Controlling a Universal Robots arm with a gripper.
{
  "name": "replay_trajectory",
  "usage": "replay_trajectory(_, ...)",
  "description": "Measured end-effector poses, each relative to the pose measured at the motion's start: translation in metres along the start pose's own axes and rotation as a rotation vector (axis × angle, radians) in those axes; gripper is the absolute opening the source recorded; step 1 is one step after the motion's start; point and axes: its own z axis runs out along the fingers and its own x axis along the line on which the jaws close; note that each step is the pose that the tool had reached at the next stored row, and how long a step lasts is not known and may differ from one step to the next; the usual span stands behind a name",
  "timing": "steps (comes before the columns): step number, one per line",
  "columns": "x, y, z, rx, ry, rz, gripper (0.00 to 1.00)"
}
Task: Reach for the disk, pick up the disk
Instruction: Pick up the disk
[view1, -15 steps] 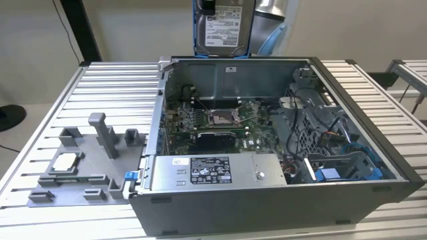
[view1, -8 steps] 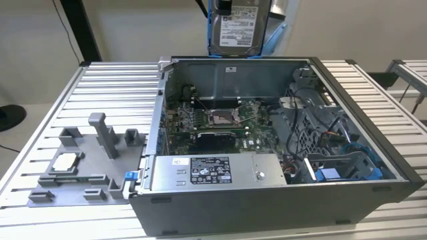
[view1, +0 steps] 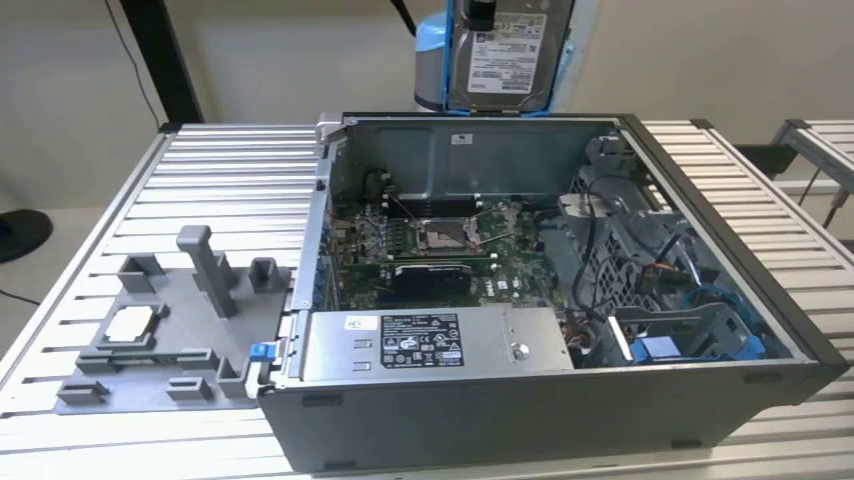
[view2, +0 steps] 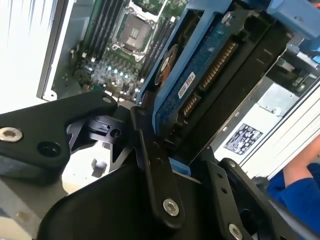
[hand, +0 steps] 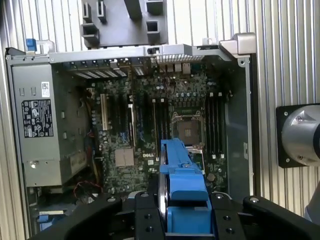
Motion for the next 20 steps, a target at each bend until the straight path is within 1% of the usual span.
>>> replay_trajectory(10,-0.0035,-0.037,-0.0003,0.0001,-0.0002,0.0,0.0)
replay_trajectory(20,-0.0067,-0.0712,-0.0007,0.0,0.0,0.0,0.0)
